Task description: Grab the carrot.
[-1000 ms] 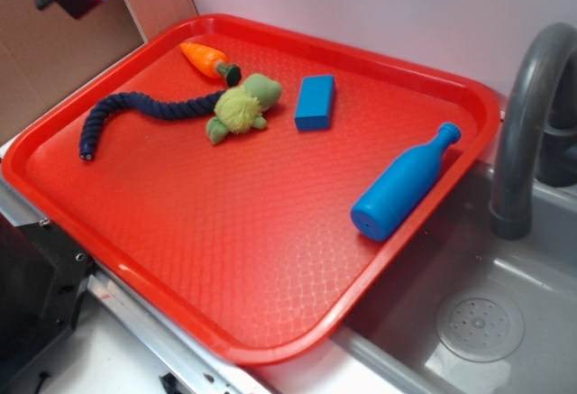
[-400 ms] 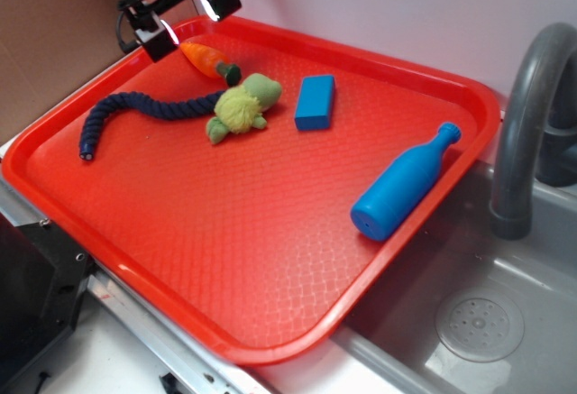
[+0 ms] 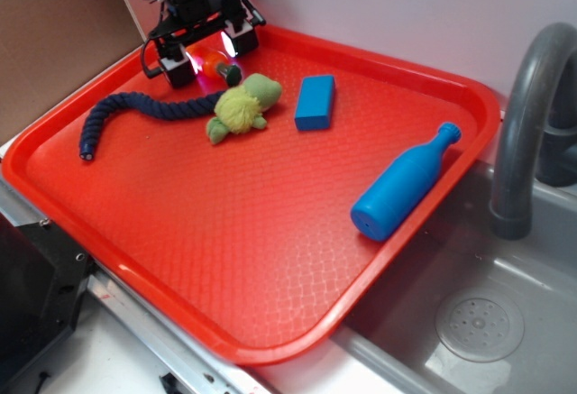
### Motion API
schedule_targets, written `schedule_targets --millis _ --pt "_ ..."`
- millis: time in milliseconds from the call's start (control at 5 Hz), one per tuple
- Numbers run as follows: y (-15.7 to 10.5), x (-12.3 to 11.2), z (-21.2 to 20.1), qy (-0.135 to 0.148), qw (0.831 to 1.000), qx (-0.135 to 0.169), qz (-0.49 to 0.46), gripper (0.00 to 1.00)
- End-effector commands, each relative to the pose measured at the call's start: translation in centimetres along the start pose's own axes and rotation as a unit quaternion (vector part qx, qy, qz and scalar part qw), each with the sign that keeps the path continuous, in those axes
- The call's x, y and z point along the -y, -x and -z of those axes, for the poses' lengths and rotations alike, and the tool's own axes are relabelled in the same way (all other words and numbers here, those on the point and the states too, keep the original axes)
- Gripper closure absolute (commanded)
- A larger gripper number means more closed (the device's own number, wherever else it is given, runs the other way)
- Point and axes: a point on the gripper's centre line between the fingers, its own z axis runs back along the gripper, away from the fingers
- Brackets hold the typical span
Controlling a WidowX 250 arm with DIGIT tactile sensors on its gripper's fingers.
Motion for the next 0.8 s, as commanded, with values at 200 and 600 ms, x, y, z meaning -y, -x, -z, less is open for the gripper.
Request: schedule_targets --millis 200,600 --pt "-1.1 -1.8 -2.1 0.014 1.000 0.018 0.008 1.00" --pt "-1.4 -0.1 -12.1 0.061 0.979 -0.028 0.194 1.00"
